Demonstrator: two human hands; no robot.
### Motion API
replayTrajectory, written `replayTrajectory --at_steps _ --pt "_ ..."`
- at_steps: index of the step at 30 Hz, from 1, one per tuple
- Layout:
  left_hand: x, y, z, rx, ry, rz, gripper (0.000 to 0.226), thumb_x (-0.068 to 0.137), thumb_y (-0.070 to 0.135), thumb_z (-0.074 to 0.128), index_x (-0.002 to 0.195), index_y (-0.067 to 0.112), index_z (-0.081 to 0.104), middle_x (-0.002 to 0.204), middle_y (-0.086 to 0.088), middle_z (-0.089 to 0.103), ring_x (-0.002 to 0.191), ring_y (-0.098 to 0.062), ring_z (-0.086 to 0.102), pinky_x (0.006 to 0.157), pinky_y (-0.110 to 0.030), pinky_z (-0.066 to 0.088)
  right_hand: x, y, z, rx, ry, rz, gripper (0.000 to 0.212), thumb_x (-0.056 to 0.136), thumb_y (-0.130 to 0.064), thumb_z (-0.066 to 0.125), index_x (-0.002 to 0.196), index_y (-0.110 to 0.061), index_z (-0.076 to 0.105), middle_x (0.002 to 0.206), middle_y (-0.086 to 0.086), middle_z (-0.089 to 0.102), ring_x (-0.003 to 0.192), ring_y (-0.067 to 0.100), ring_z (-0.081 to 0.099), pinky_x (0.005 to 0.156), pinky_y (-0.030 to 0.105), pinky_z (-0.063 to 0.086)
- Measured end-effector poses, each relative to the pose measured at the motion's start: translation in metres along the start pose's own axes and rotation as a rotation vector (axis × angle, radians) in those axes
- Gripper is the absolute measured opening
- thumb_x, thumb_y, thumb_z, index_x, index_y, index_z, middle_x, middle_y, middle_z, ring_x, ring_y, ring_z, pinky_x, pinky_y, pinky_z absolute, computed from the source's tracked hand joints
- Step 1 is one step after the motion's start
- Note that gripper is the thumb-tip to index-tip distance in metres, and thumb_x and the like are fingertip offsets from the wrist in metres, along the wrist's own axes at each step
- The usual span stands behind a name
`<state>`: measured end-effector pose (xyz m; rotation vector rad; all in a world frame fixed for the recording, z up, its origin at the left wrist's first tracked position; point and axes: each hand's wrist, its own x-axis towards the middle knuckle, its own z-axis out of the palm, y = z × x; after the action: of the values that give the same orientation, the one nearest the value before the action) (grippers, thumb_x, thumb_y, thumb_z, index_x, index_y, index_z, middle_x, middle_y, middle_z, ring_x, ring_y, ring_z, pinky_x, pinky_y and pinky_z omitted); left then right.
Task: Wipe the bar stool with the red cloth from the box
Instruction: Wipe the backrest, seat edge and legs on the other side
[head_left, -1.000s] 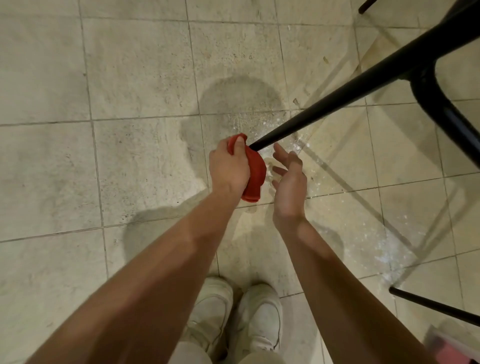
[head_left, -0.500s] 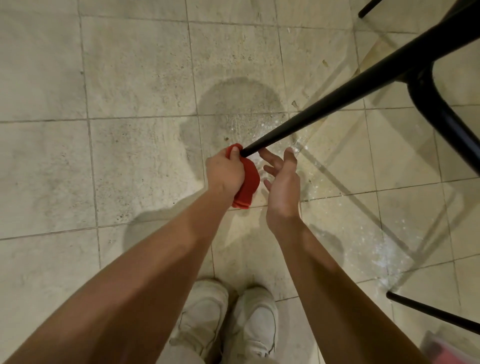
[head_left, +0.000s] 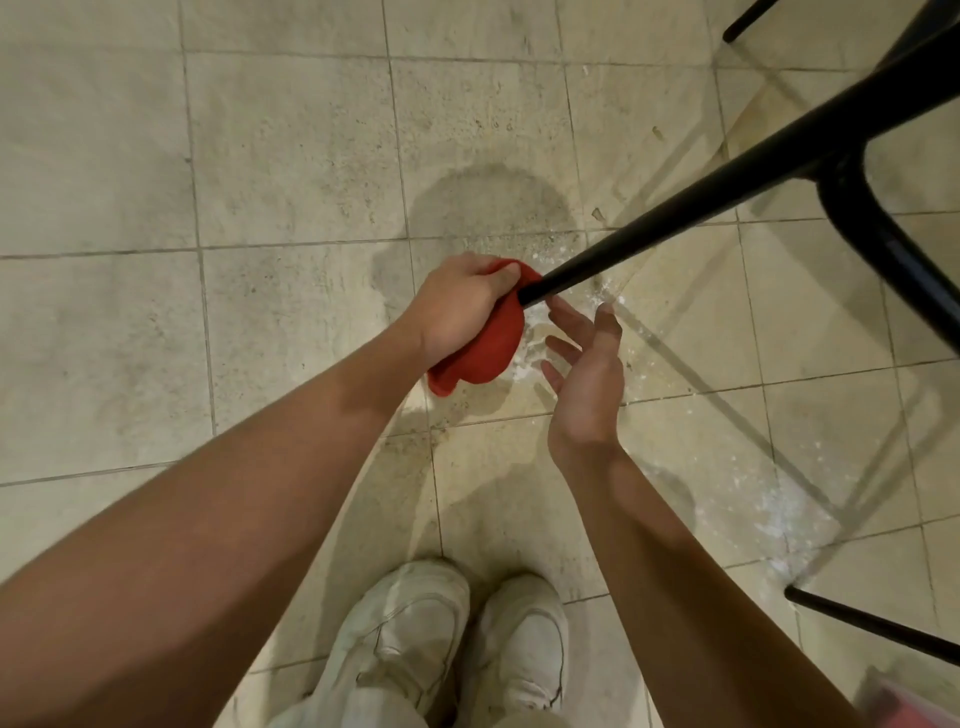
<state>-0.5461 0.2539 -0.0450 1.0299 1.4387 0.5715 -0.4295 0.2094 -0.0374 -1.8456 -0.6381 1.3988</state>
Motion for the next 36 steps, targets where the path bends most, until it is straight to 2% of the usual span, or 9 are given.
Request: replayTrajectory --at_steps 5,10,13,15,20,23,28,32,36 --pt "0.006 0.028 -0.004 0.316 -0.083 0.018 0.031 0.099 0.028 0.042 0.101 0.014 0.07 0.098 -0.007 0.066 0.084 -0.02 0.059 0.072 -0.027 0.044 -0.004 -0.003 -0.005 0.024 0.001 0.051 0.049 0.1 -0.044 0.021 0.116 -0.027 0.064 0.117 -0.006 0.062 0.106 0.011 0.055 0.094 0.031 0.043" --pt "-0.016 0.046 -0.007 -0.143 -0.068 0.088 0.02 0.097 0.027 0.049 0.086 0.027 0.065 0.083 0.004 0.065 0.072 -0.011 0.061 0.067 -0.025 0.046 -0.01 -0.017 0.0 0.069 -0.021 0.047 0.044 0.1 -0.046 0.023 0.102 -0.031 0.064 0.112 -0.008 0.065 0.105 0.008 0.057 0.091 0.031 0.044" --pt "-0.014 0.033 0.004 0.028 0.021 0.043 0.026 0.099 0.027 0.042 0.087 0.026 0.066 0.076 0.007 0.061 0.073 -0.012 0.058 0.064 -0.022 0.043 -0.011 -0.02 0.002 0.061 -0.078 0.053 0.049 0.1 -0.046 0.022 0.114 -0.024 0.062 0.117 -0.006 0.065 0.107 0.009 0.057 0.096 0.033 0.044" --pt "-0.012 0.028 0.01 0.117 0.098 0.02 0.026 0.099 0.028 0.041 0.095 0.022 0.066 0.086 0.002 0.06 0.082 -0.016 0.057 0.07 -0.023 0.044 -0.011 -0.019 0.002 0.084 -0.111 0.071 0.051 0.1 -0.047 0.021 0.12 -0.021 0.06 0.117 -0.005 0.064 0.107 0.009 0.058 0.097 0.034 0.044" --pt "-0.041 -0.002 0.037 -0.4 0.283 -0.063 0.02 0.098 0.033 0.044 0.105 0.028 0.063 0.107 -0.004 0.064 0.097 -0.02 0.064 0.09 -0.043 0.052 -0.018 0.001 -0.002 0.197 -0.191 0.156 0.044 0.098 -0.049 0.03 0.124 -0.027 0.057 0.118 -0.002 0.064 0.108 0.013 0.061 0.092 0.034 0.049" --pt "-0.056 -0.015 0.051 -0.364 0.277 -0.196 0.017 0.099 0.024 0.043 0.092 0.023 0.059 0.097 -0.004 0.064 0.083 -0.004 0.065 0.084 -0.027 0.055 -0.025 0.02 0.0 0.142 -0.233 0.24 0.04 0.092 -0.047 0.046 0.121 -0.022 0.059 0.113 0.006 0.067 0.103 0.021 0.065 0.085 0.037 0.054" --pt "-0.066 -0.025 0.046 -0.411 -0.019 -0.296 0.048 0.101 0.044 0.025 0.102 0.022 0.068 0.099 0.0 0.069 0.086 -0.004 0.063 0.076 -0.017 0.045 -0.025 0.039 -0.011 0.07 -0.157 0.215 0.062 0.083 -0.026 0.069 0.136 -0.042 0.04 0.122 0.0 0.059 0.107 0.02 0.062 0.092 0.042 0.051" --pt "-0.053 -0.028 0.028 -0.159 0.05 -0.261 0.046 0.101 0.041 0.026 0.126 0.019 0.059 0.124 0.0 0.059 0.112 -0.013 0.054 0.104 -0.029 0.033 -0.013 0.028 -0.011 0.096 -0.015 0.154 0.053 0.083 -0.015 0.069 0.127 -0.035 0.049 0.117 0.001 0.061 0.105 0.026 0.062 0.091 0.05 0.051" --pt "-0.041 -0.026 0.013 -0.145 0.232 -0.198 0.034 0.097 0.029 0.041 0.124 0.021 0.062 0.124 0.006 0.06 0.102 -0.001 0.053 0.089 -0.018 0.037 -0.001 0.01 0.0 0.198 0.018 0.001 0.044 0.085 -0.016 0.067 0.126 -0.028 0.054 0.12 0.002 0.063 0.109 0.021 0.061 0.098 0.049 0.047"
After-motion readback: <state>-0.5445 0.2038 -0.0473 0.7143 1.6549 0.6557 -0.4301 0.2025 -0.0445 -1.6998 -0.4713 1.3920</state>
